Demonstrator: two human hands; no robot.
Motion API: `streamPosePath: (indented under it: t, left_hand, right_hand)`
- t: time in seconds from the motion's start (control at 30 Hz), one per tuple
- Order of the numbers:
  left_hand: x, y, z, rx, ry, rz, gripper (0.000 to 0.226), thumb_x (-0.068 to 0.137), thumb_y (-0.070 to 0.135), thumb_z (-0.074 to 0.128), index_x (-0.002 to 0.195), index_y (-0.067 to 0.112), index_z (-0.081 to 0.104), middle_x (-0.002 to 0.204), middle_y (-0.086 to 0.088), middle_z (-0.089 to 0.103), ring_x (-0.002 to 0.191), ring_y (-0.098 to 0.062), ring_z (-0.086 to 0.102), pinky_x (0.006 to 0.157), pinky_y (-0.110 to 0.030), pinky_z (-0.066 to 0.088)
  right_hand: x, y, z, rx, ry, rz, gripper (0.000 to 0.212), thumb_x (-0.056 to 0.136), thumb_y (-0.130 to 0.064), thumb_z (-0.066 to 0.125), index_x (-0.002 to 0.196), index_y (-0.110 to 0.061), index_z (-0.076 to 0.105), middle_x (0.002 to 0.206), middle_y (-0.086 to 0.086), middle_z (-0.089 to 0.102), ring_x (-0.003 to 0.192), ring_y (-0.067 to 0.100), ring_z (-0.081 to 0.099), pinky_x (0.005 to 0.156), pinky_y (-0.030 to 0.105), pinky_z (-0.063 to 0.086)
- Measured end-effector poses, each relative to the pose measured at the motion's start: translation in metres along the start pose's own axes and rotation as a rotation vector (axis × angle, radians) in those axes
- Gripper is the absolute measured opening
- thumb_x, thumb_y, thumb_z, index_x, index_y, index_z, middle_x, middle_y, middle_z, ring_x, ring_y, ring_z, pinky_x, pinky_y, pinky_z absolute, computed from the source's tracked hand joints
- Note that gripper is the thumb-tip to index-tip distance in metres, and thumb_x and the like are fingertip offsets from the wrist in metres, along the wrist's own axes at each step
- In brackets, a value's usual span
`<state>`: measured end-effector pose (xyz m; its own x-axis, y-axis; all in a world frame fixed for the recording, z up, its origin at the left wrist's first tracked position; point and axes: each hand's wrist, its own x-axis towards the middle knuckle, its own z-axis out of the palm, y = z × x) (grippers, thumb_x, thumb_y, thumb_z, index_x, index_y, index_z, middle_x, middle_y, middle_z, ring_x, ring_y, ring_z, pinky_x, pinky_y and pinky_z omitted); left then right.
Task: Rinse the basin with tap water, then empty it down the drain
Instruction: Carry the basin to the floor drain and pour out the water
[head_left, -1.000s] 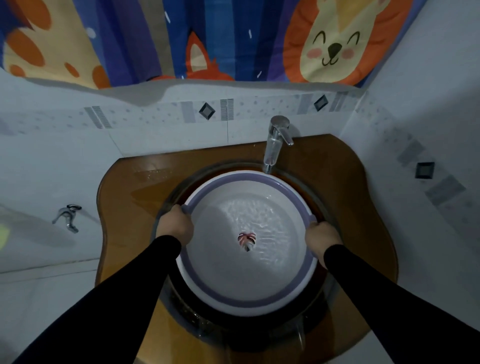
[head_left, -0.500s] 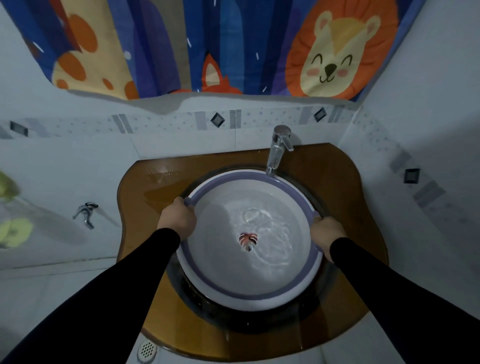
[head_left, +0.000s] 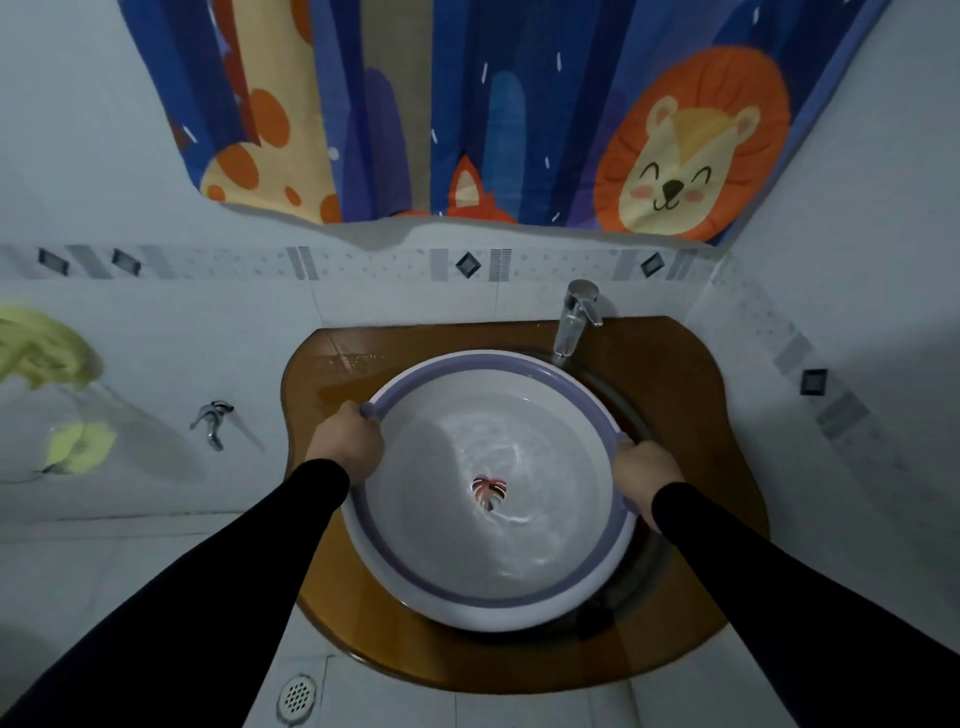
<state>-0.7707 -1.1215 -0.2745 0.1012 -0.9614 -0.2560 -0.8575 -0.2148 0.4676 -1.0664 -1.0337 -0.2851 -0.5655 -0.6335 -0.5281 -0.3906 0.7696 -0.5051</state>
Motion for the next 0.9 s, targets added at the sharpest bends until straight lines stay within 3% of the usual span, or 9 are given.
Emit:
streamPosePath:
  t: [0.17, 0.23, 0.27, 0.33, 0.53, 0.83, 0.9]
  left_hand:
    - [-0.006, -0.025, -0.024, -0.023, 0.082, -0.008, 0.047, 0.104, 0.034, 0.025, 0.124, -0.002, 0.048, 0.122, -0.025, 0.059, 0.11, -0.04, 0.056, 0.081, -0.038, 0.04]
    - [-0.007, -0.038, -0.035, -0.034, 0.109, 0.0, 0.049, 0.103, 0.035, 0.025, 0.123, -0.003, 0.048, 0.123, -0.029, 0.057, 0.114, -0.044, 0.053, 0.089, -0.041, 0.041]
    - [-0.007, -0.043, -0.039, -0.03, 0.125, -0.004, 0.049, 0.103, 0.035, 0.026, 0.122, -0.004, 0.049, 0.123, -0.031, 0.057, 0.114, -0.045, 0.053, 0.091, -0.042, 0.041]
    - [-0.011, -0.058, -0.051, -0.036, 0.172, -0.047, 0.048, 0.102, 0.035, 0.027, 0.12, -0.004, 0.049, 0.122, -0.032, 0.057, 0.113, -0.046, 0.053, 0.091, -0.042, 0.04]
    - [-0.029, -0.102, -0.089, -0.066, 0.286, -0.162, 0.044, 0.101, 0.033, 0.031, 0.117, -0.003, 0.051, 0.121, -0.03, 0.058, 0.111, -0.044, 0.054, 0.091, -0.041, 0.04]
    - [-0.066, -0.187, -0.14, -0.075, 0.441, -0.327, 0.042, 0.098, 0.035, 0.035, 0.102, -0.001, 0.056, 0.107, -0.028, 0.063, 0.097, -0.043, 0.059, 0.075, -0.038, 0.041]
    - [-0.074, -0.206, -0.149, -0.054, 0.475, -0.357, 0.041, 0.098, 0.036, 0.038, 0.103, -0.001, 0.057, 0.108, -0.028, 0.063, 0.099, -0.043, 0.059, 0.073, -0.036, 0.037]
  right_hand:
    - [-0.016, -0.025, 0.0, -0.094, 0.016, -0.174, 0.044, 0.103, -0.031, 0.022, 0.134, -0.014, 0.048, 0.075, 0.009, 0.057, 0.066, 0.028, 0.057, 0.056, 0.029, 0.043]
    - [-0.022, -0.035, 0.002, -0.119, 0.047, -0.245, 0.049, 0.103, -0.038, 0.02, 0.11, -0.01, 0.06, 0.068, 0.009, 0.056, 0.06, 0.025, 0.054, 0.05, 0.027, 0.038]
    - [-0.024, -0.039, 0.004, -0.126, 0.071, -0.279, 0.052, 0.102, -0.041, 0.02, 0.094, -0.009, 0.06, 0.065, 0.009, 0.055, 0.057, 0.023, 0.052, 0.048, 0.027, 0.036]
    - [-0.031, -0.055, 0.011, -0.142, 0.096, -0.365, 0.054, 0.102, -0.042, 0.019, 0.081, -0.009, 0.056, 0.063, 0.008, 0.054, 0.055, 0.022, 0.051, 0.046, 0.026, 0.033]
    - [-0.046, -0.106, 0.04, -0.141, 0.039, -0.53, 0.047, 0.102, -0.038, 0.021, 0.093, -0.009, 0.057, 0.069, 0.002, 0.052, 0.063, 0.014, 0.05, 0.047, 0.023, 0.03]
    - [-0.089, -0.172, 0.105, -0.244, -0.067, -0.796, 0.042, 0.103, -0.03, 0.02, 0.081, -0.011, 0.05, 0.061, 0.004, 0.047, 0.052, 0.018, 0.044, 0.044, 0.026, 0.027]
    - [-0.1, -0.182, 0.121, -0.274, -0.109, -0.833, 0.039, 0.103, -0.026, 0.019, 0.082, -0.012, 0.049, 0.066, 0.004, 0.047, 0.059, 0.021, 0.047, 0.049, 0.026, 0.032]
